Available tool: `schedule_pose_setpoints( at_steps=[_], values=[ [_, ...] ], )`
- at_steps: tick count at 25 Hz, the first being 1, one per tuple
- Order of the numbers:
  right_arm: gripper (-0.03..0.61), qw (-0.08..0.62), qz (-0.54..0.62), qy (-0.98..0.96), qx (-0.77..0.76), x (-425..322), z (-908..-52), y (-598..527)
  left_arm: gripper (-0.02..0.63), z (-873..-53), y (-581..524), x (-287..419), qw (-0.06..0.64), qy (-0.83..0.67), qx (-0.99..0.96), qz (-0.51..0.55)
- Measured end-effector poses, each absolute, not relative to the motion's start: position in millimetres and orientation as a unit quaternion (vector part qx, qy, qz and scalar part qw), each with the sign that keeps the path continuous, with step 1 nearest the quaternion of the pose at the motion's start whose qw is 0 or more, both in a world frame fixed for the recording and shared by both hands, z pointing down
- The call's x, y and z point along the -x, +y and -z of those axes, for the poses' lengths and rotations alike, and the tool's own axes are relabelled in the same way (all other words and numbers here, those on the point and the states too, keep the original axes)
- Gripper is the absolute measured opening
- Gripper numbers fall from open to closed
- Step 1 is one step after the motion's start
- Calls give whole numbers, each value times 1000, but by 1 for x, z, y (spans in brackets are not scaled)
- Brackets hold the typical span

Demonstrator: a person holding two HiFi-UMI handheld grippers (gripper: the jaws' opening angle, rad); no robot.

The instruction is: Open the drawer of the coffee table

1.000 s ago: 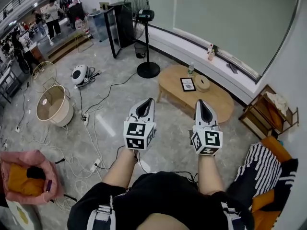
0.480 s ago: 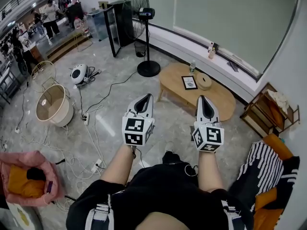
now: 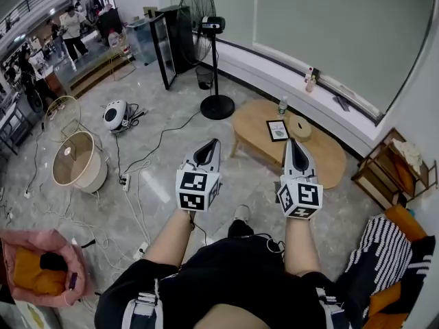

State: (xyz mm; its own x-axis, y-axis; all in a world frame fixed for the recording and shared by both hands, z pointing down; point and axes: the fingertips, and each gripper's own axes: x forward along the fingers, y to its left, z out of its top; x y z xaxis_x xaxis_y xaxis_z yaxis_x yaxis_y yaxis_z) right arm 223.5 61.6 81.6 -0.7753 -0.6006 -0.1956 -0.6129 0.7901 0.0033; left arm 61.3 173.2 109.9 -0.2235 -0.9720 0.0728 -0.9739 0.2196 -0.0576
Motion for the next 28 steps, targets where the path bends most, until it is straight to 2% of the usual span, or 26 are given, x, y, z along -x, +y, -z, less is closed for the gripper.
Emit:
schedule_pose_setpoints(
  at_steps=[14, 21, 28],
  values=[
    [15, 88, -26, 947, 309, -60, -63, -166, 21, -89, -54, 88, 9, -778, -626, -54],
    [15, 75, -29, 947, 310, -17, -62, -257, 21, -92, -149, 130, 17, -774, -631, -51],
    [15, 61, -27, 938, 339, 2, -72, -298, 21, -104, -204, 152, 27, -748, -661, -62]
  ],
)
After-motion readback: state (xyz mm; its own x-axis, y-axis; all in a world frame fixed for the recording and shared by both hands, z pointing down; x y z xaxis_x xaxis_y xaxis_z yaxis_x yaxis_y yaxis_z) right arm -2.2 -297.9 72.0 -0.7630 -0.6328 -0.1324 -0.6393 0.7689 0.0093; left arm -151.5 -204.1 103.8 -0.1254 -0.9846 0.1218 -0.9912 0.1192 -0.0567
